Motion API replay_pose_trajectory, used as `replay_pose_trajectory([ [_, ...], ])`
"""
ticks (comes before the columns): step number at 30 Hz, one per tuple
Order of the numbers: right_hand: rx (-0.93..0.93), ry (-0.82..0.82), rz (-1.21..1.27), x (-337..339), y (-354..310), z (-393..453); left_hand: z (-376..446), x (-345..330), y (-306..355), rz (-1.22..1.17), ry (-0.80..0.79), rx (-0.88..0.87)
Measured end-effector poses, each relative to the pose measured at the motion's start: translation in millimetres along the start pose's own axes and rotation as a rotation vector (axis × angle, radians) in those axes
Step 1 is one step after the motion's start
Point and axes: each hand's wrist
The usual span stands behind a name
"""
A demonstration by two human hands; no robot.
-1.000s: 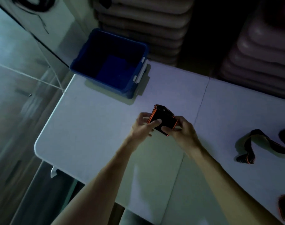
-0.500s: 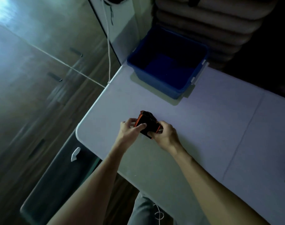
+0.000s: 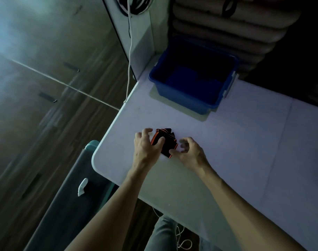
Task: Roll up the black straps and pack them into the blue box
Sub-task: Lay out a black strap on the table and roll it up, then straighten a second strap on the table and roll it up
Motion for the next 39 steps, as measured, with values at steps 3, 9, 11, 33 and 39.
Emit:
replay_pose_trajectory([
  [3,0.008,0.034,0.024,7,-1,-6,-8,2,14,0.065,0.085,-0.114],
  [9,0.028,0.160,0.107,46,-5,-30,-26,-6,56,0.119,0.051,-0.327],
  [11,0.031,0.218,0.140,66,-3,-45,-34,-16,72,0.141,0.017,-0.394],
  [33,-0.208,0.831,0.082,345,218,-212,-205,-317,240,0.594,-0.698,-0.461],
  [39,-0.038,0.612,-0.748,407,256,-198,-228,-385,252,0.611,-0.520,-0.232],
])
Point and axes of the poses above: each hand's wrist, its own z-axis towards the middle knuckle, its own x-axis out of the back of the hand, y = z × x, and after that the axes turned 7 degrees about x, right-handed
